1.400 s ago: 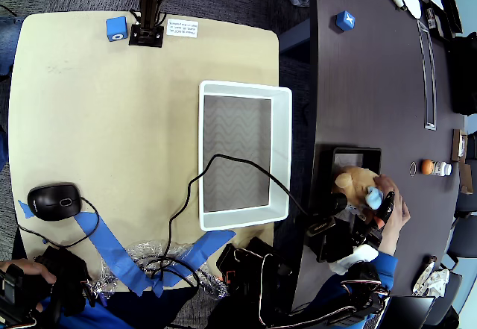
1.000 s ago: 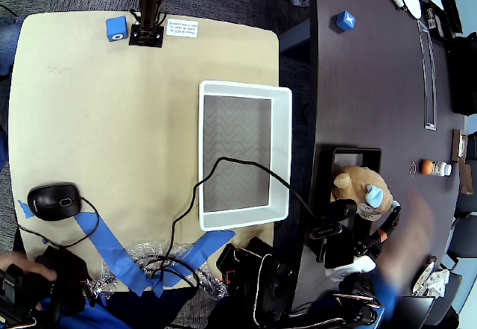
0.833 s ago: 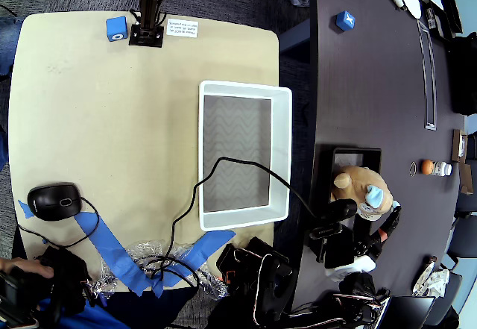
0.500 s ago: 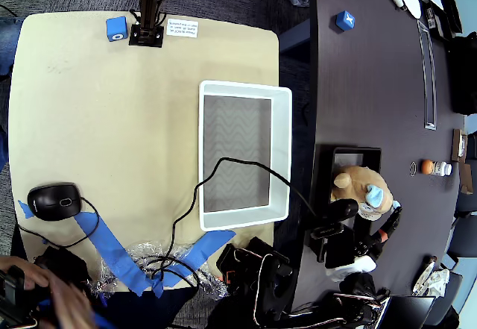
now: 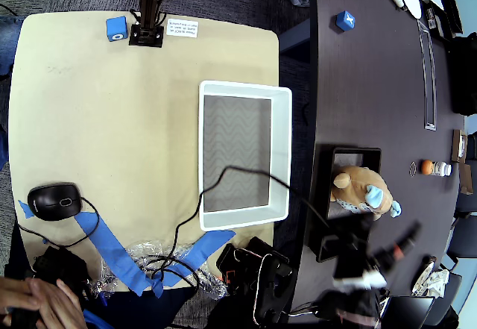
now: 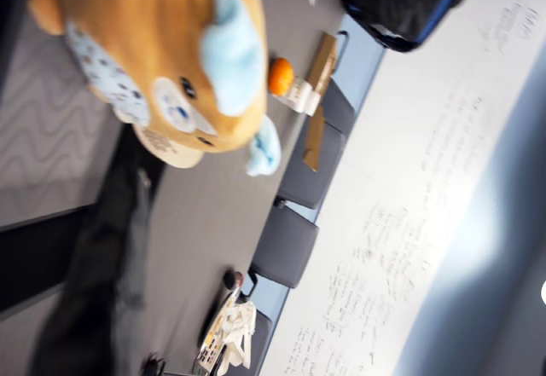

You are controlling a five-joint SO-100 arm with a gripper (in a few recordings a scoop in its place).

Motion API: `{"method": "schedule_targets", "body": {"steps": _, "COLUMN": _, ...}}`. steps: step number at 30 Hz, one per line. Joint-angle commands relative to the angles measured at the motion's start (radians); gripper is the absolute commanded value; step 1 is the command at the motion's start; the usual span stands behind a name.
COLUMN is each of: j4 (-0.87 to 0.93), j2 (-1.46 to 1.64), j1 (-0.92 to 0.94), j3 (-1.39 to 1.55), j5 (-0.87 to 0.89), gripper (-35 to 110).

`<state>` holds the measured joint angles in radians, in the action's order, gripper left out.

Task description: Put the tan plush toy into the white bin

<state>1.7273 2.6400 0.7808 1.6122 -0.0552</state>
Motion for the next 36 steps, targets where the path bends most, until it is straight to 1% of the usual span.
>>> {"method": "schedule_targets", "body": {"steps": 1, "j4": 0.017, "j2": 0.015, "j1": 0.011, "j3": -0.166, "j5": -0.008, "gripper": 69}}
{"method": "schedule_targets", "body": {"steps": 11, "j4": 0.017, "j2": 0.075, "j1": 0.025, "j3": -0.195, "j5": -0.008, "gripper": 69}}
{"method": "schedule_targets", "body": {"steps": 13, "j4": 0.017, "j2": 0.08, "j1": 0.067, "j3": -0.193, "j5": -0.008, "gripper": 69}}
{"method": "schedule_targets", "body": {"steps": 17, "j4": 0.017, "j2": 0.075, "j1": 0.216, "j3": -0.193, "j5": -0.006, "gripper": 69}}
{"method": "schedule_targets", "body": {"steps": 21, "j4": 0.014, "j2": 0.072, "j1": 0.337, "j3": -0.193, "j5": 0.067, "gripper": 70}}
{"method": "schedule_targets", "body": {"steps": 28, "j4": 0.009, "j2": 0.063, "j1": 0.448, "j3": -0.195, "j5": 0.198, "gripper": 69}}
{"method": "schedule_targets", "body": {"steps": 36, "j4": 0.012, "j2": -0.12, "j1": 0.598, "j3": -0.209, "j5": 0.281, "gripper": 69}}
